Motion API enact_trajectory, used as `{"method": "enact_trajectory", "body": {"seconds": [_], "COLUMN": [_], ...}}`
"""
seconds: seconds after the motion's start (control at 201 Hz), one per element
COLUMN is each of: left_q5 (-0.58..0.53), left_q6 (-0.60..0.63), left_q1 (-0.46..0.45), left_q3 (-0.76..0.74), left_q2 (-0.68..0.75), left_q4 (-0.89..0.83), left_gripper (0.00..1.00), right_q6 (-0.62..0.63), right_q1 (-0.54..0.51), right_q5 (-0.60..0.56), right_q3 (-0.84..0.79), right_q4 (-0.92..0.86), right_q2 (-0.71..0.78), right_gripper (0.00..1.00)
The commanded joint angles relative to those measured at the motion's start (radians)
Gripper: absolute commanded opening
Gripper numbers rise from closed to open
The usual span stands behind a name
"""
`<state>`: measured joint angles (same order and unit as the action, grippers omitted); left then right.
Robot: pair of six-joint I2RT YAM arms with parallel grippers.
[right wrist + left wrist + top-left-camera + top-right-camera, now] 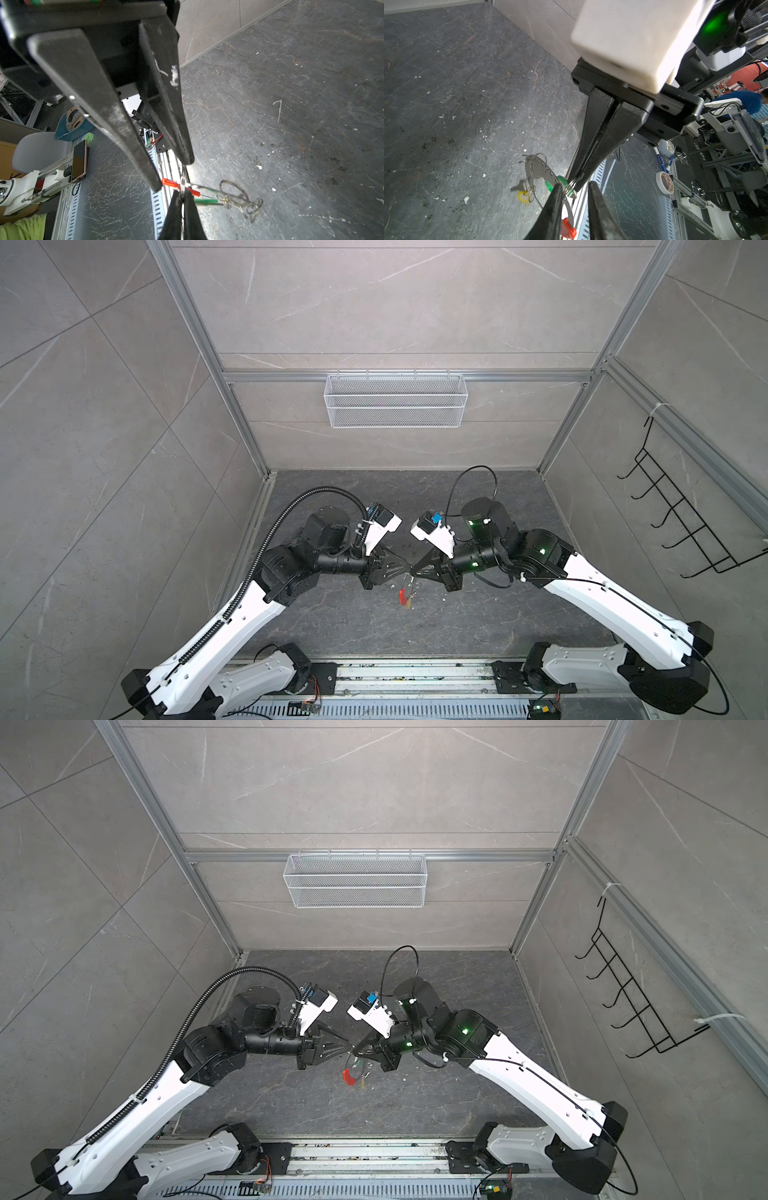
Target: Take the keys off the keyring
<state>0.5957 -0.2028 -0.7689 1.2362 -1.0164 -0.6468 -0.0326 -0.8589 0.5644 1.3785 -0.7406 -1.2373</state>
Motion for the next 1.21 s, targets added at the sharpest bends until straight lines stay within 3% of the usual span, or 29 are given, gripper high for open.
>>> {"method": "enact_trajectory", "body": {"seconds": [0.0,0.538,0.747,0.812,0.927,1.036,1.201], "left_q5": [-0.044,0.047,0.054,0.058,0.053,0.049,0.081], "left_q6": [0.038,0.052,0.059,0.06,0.068,0.077,0.082], "left_q1": [0.002,0.001,0.001,0.002,0.0,0.002,0.001], "left_q3": [0.043,0.045,0.045,0.043,0.046,0.049,0.054], "left_q2": [0.028,-0.014,-0.016,-0.016,-0.021,-0.016,-0.012], "left_q4": [-0.023,-0.024,-0.02,-0.017,-0.032,-0.042,-0.04], "left_gripper": [0.31,0.27,0.17,0.18,0.28,0.29,0.1], "right_q6": [0.013,-0.001,-0.006,-0.007,-0.005,0.006,0.002], "right_q1": [-0.003,-0.002,-0.003,-0.003,-0.003,-0.002,-0.003], "right_q5": [0.015,0.026,0.029,0.037,0.073,0.088,0.057], "right_q3": [0.022,0.038,0.038,0.039,0.041,0.038,0.039], "right_q4": [0.012,0.048,0.058,0.065,0.07,0.066,0.068], "right_q2": [0.014,0.012,0.005,0.006,0.009,0.013,0.008], "right_gripper": [0.0,0.0,0.0,0.0,0.0,0.0,0.0]}}
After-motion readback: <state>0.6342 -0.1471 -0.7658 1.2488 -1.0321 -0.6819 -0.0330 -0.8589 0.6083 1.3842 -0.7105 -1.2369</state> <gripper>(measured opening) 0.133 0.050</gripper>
